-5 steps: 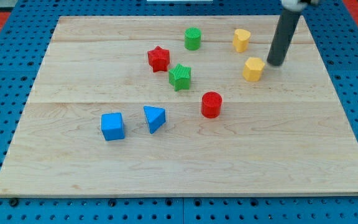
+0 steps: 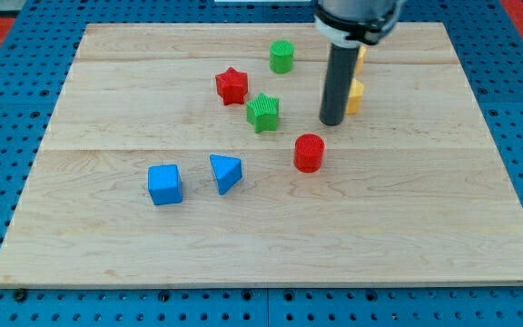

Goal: Push the hexagon towards the heart

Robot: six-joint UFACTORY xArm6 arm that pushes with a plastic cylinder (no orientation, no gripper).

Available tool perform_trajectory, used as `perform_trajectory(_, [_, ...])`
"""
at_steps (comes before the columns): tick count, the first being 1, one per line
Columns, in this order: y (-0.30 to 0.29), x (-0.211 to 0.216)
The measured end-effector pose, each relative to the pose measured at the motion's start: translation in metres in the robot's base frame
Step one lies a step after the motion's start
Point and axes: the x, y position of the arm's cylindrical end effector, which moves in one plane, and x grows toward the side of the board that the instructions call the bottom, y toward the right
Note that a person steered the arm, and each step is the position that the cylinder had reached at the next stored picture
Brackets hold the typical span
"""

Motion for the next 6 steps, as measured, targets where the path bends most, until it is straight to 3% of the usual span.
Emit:
perform_trajectory(3, [0.073,-0.017])
perform_trajectory(6, [0.088,-0.024])
